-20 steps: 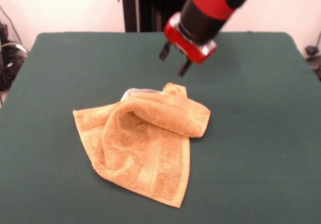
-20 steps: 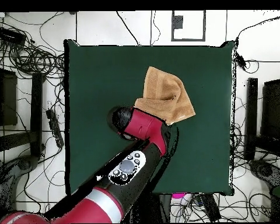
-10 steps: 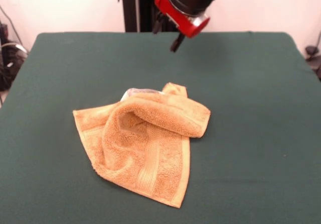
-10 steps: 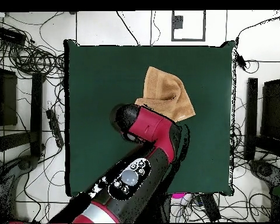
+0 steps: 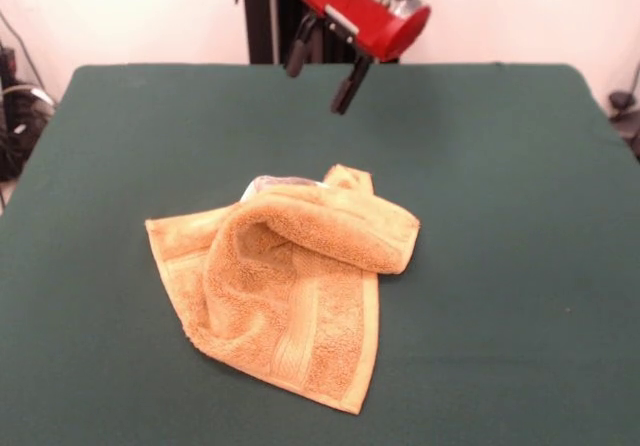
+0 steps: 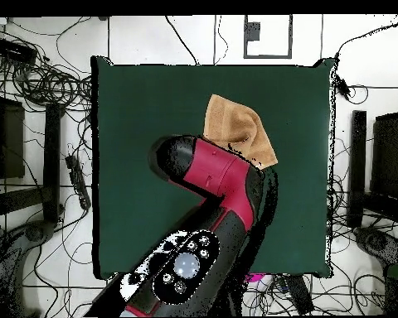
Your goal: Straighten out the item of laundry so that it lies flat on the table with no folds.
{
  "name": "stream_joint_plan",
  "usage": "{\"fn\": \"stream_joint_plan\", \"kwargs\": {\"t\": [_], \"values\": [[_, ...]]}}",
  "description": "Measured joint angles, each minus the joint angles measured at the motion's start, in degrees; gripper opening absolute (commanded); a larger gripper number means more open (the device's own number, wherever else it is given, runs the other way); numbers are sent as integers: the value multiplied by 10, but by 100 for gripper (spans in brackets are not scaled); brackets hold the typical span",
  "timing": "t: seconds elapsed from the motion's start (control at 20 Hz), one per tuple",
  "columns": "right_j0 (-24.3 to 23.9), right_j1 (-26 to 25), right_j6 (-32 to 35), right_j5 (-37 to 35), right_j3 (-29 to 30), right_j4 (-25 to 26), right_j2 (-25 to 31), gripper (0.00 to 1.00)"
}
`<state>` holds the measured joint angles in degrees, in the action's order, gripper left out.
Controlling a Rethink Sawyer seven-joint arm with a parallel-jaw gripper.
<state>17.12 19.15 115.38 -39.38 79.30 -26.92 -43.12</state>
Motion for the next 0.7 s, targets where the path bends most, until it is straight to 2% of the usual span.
{"fn": "stream_joint_plan", "kwargs": {"t": [0.45, 0.7], "values": [[-50, 0, 0, -33, -121, 21, 9, 100], [-81, -5, 0, -35, -178, 25, 35, 100]]}}
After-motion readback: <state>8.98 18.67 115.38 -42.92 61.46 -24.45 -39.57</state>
